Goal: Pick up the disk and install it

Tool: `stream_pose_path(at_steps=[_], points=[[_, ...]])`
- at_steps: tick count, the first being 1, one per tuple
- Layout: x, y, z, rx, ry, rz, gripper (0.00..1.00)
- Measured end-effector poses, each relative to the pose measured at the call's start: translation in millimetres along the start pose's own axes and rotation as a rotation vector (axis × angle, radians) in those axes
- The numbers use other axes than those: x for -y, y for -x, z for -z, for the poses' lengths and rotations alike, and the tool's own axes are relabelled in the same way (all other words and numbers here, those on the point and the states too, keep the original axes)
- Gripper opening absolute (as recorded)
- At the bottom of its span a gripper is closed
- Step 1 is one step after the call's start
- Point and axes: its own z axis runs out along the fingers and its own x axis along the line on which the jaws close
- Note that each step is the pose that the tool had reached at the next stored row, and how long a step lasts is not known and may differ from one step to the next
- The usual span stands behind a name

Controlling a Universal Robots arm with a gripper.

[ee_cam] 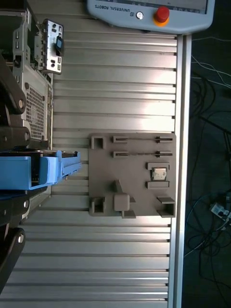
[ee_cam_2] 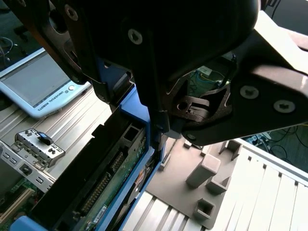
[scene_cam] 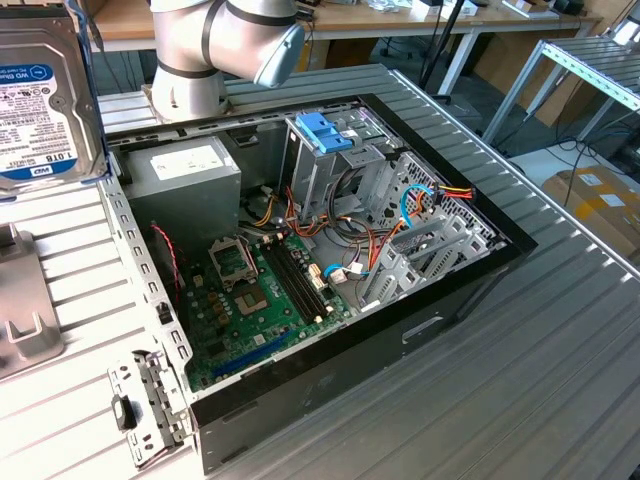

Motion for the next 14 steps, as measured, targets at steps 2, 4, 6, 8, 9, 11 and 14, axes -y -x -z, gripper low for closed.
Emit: stream_pose_path(at_steps=[2,4,6,8,9,11,14], points=[[0.4,-0.5,-0.2,0.0001,-0.0001,0.0,0.37],[0.7,-0.8,-0.3,0.0001,-0.0001,0.0,0.37],[0.8,-1.2,-0.4,0.0002,-0.0003,0.0,0.37],[0.9,-1.5,-0.4,0.0001,-0.0001,0.0,0.37],[1.0,-1.6,-0.5,0.0001,-0.0001,0.0,0.37],[1.3,-1.9,-0.5,0.0,0.0,0.0,0.37],[1.6,-2.2,-0.6,0.0001,-0.0001,0.0,0.37]])
